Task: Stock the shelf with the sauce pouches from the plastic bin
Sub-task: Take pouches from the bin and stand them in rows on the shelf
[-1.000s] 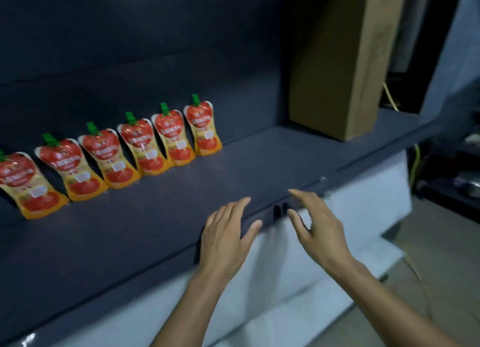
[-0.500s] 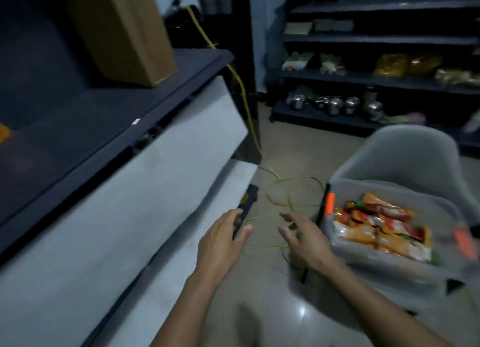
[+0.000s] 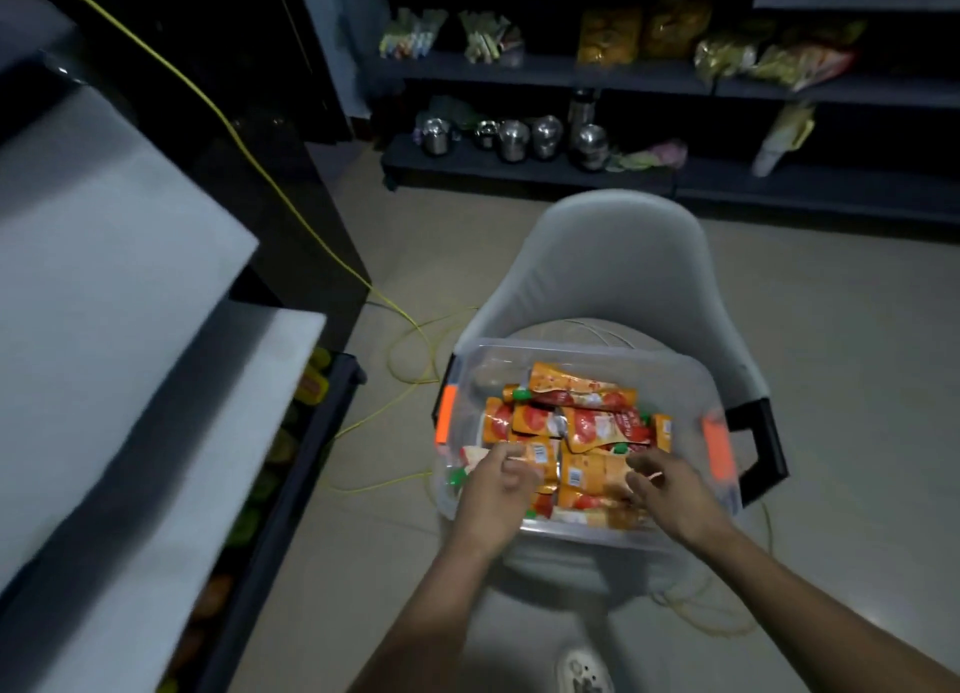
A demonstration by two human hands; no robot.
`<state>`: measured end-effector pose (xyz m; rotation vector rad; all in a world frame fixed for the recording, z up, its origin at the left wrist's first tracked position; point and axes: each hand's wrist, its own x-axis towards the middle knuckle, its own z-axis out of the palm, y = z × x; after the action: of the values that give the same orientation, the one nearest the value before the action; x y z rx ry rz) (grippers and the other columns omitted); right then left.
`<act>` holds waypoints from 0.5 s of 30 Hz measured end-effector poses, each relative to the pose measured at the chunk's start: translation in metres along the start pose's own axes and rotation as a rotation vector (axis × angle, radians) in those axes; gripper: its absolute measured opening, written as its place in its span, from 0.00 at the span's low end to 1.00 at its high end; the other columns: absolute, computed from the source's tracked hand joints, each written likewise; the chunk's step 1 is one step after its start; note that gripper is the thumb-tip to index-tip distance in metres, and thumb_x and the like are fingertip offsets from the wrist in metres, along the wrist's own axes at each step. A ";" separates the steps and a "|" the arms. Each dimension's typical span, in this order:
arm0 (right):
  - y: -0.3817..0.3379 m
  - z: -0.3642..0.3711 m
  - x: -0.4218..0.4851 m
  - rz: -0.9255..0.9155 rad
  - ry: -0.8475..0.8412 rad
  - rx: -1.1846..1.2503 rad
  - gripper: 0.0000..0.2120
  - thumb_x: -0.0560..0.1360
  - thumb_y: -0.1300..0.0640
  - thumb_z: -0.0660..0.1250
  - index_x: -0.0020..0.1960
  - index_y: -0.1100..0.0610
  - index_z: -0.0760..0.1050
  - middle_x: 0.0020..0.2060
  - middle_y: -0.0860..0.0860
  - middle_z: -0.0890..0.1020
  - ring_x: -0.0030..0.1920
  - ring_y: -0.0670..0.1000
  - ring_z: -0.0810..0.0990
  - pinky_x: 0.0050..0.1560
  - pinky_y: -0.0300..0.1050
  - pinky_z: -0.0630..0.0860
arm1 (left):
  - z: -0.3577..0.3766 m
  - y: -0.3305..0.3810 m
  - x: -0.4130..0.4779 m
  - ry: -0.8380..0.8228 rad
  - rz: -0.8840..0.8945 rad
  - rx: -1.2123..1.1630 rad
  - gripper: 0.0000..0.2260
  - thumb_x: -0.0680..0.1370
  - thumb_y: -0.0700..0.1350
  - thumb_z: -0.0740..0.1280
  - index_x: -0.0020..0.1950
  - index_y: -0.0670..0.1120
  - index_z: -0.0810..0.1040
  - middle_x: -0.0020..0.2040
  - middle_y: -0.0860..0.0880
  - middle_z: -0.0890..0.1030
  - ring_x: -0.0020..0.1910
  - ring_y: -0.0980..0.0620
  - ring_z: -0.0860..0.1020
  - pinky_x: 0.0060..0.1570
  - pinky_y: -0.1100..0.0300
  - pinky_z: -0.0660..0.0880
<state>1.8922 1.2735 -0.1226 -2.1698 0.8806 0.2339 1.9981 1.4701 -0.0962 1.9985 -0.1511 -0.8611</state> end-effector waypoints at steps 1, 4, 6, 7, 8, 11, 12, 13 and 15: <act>0.006 -0.001 0.014 -0.011 -0.020 -0.024 0.12 0.76 0.59 0.66 0.59 0.59 0.77 0.56 0.56 0.81 0.50 0.52 0.79 0.52 0.45 0.75 | 0.009 -0.002 0.018 0.016 -0.027 -0.006 0.14 0.78 0.44 0.67 0.63 0.47 0.75 0.53 0.47 0.81 0.50 0.52 0.79 0.51 0.61 0.75; 0.011 -0.001 0.058 -0.120 0.010 -0.132 0.16 0.77 0.57 0.65 0.64 0.54 0.74 0.61 0.53 0.78 0.58 0.52 0.76 0.57 0.46 0.73 | 0.023 -0.006 0.065 0.085 -0.086 0.019 0.13 0.79 0.44 0.66 0.63 0.47 0.74 0.57 0.47 0.81 0.53 0.50 0.79 0.53 0.56 0.75; 0.006 -0.002 0.087 -0.245 0.082 -0.238 0.17 0.76 0.56 0.65 0.65 0.52 0.73 0.62 0.53 0.77 0.61 0.54 0.73 0.58 0.48 0.70 | 0.027 -0.013 0.090 0.130 -0.088 0.116 0.12 0.79 0.44 0.67 0.62 0.48 0.74 0.56 0.52 0.79 0.54 0.50 0.78 0.55 0.54 0.76; 0.002 -0.001 0.100 -0.300 0.101 -0.285 0.18 0.76 0.57 0.65 0.65 0.53 0.72 0.62 0.53 0.77 0.62 0.55 0.72 0.58 0.48 0.69 | 0.027 -0.020 0.101 0.154 -0.071 0.231 0.12 0.78 0.45 0.68 0.61 0.50 0.75 0.55 0.54 0.79 0.55 0.51 0.78 0.56 0.52 0.77; -0.003 0.001 0.111 -0.337 0.103 -0.334 0.19 0.75 0.58 0.66 0.66 0.53 0.71 0.62 0.53 0.76 0.64 0.55 0.70 0.59 0.48 0.68 | 0.026 -0.029 0.111 0.166 -0.051 0.384 0.13 0.76 0.47 0.70 0.60 0.51 0.76 0.55 0.55 0.80 0.55 0.51 0.78 0.57 0.51 0.76; -0.008 0.015 0.139 -0.373 0.025 -0.525 0.23 0.75 0.55 0.65 0.69 0.51 0.67 0.66 0.52 0.74 0.67 0.54 0.69 0.63 0.49 0.65 | 0.020 -0.052 0.127 0.058 -0.051 0.817 0.20 0.70 0.49 0.71 0.61 0.51 0.75 0.59 0.50 0.79 0.59 0.48 0.76 0.60 0.50 0.74; -0.007 0.021 0.146 -0.364 -0.006 -0.581 0.23 0.75 0.55 0.64 0.69 0.51 0.67 0.66 0.52 0.74 0.67 0.54 0.69 0.64 0.50 0.64 | 0.019 -0.057 0.129 -0.001 -0.055 0.914 0.22 0.70 0.50 0.72 0.63 0.50 0.74 0.61 0.48 0.78 0.61 0.47 0.75 0.63 0.51 0.72; -0.005 0.026 0.151 -0.353 -0.027 -0.622 0.22 0.75 0.54 0.64 0.68 0.51 0.67 0.66 0.52 0.74 0.66 0.54 0.70 0.64 0.50 0.64 | 0.019 -0.060 0.131 -0.047 -0.046 1.007 0.24 0.70 0.50 0.72 0.65 0.49 0.72 0.62 0.47 0.78 0.62 0.46 0.74 0.64 0.51 0.70; -0.002 0.035 0.158 -0.349 -0.032 -0.680 0.22 0.74 0.54 0.65 0.67 0.51 0.67 0.65 0.52 0.74 0.66 0.55 0.71 0.65 0.51 0.64 | 0.021 -0.064 0.134 -0.113 -0.010 1.185 0.27 0.71 0.51 0.73 0.67 0.48 0.70 0.63 0.46 0.77 0.63 0.45 0.74 0.65 0.51 0.67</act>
<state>2.0149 1.2176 -0.2123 -2.8901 0.4124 0.4384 2.0710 1.4346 -0.2229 3.0141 -0.8820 -0.9951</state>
